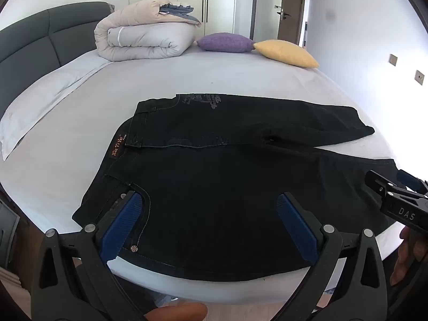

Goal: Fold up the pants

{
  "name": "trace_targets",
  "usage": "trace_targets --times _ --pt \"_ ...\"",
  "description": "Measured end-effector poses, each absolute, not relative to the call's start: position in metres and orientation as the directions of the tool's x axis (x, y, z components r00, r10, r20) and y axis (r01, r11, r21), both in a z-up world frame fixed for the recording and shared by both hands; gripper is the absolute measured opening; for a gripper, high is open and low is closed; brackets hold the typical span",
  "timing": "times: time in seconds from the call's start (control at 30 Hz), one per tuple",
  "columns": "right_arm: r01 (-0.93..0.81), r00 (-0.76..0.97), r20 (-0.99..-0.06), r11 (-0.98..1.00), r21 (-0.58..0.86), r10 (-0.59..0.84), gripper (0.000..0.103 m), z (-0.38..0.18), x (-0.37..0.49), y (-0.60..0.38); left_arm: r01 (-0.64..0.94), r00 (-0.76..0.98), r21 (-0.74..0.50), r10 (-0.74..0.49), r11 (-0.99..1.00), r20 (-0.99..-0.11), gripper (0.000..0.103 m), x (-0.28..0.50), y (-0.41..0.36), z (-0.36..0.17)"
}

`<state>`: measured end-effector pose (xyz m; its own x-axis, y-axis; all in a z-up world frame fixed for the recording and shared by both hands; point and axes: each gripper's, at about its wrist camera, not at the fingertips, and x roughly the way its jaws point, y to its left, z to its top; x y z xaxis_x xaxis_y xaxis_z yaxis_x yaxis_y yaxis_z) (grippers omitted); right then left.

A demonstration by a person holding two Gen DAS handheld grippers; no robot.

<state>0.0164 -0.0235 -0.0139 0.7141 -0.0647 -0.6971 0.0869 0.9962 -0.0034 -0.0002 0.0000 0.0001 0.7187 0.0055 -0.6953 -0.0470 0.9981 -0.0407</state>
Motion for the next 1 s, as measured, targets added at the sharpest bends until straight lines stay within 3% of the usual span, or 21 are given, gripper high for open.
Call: trace_targets --times 1.0 --pt "0.087 0.707 -0.704 0.996 -0.005 -0.065 0.103 -0.0191 0.0146 -0.0178 -0.048 0.714 -0.040 0.007 0.998 -0.700 0.103 -0.0012 0.0015 -0.0060"
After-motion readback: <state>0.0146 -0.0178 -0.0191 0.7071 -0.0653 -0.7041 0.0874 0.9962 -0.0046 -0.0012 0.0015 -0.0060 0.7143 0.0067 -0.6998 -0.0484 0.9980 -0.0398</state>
